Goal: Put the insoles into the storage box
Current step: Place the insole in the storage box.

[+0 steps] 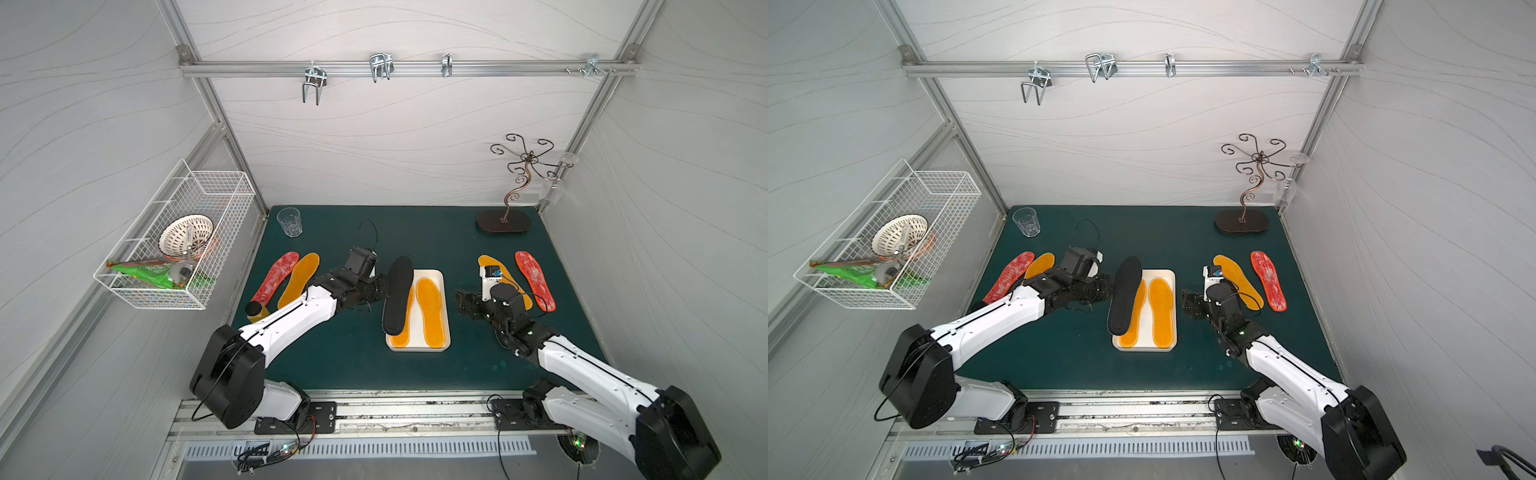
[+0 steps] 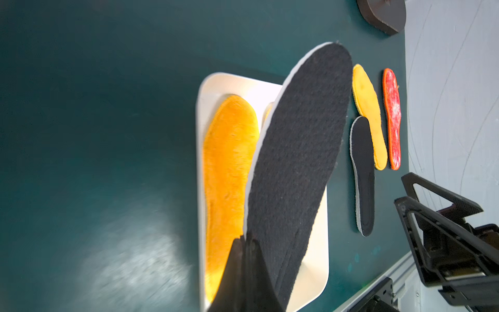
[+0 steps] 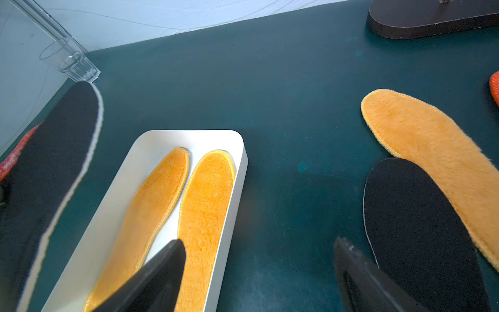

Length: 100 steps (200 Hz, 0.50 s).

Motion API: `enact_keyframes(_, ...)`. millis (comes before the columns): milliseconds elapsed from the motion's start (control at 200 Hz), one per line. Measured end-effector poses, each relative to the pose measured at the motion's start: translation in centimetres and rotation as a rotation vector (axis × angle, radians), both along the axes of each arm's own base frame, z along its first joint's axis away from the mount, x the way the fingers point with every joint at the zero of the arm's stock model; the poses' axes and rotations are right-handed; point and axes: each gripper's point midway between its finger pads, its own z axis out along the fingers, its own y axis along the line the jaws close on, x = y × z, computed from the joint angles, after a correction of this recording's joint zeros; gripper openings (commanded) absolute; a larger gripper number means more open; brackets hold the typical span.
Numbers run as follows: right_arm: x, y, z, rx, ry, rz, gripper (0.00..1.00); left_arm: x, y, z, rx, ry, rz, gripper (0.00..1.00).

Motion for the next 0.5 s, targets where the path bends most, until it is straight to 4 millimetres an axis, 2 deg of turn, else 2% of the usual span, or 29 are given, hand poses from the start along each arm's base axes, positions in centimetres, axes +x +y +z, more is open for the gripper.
enact_keyframes(105,0.0,0.0,0.1,0.002,-0.003,0.000,0.91,0.7,-1.5,-1.2,-0.029,0.015,0.013,0.00)
enact_keyframes(225,0.1,0.0,0.1,0.004,-0.006,0.000,0.91,1.4,-2.2,-1.9,-0.053,0.017,0.038,0.00)
enact_keyframes(500,0.1,0.0,0.2,0.004,-0.007,-0.002,0.91,1.3,-2.2,-3.4,-0.062,0.037,0.066,0.00)
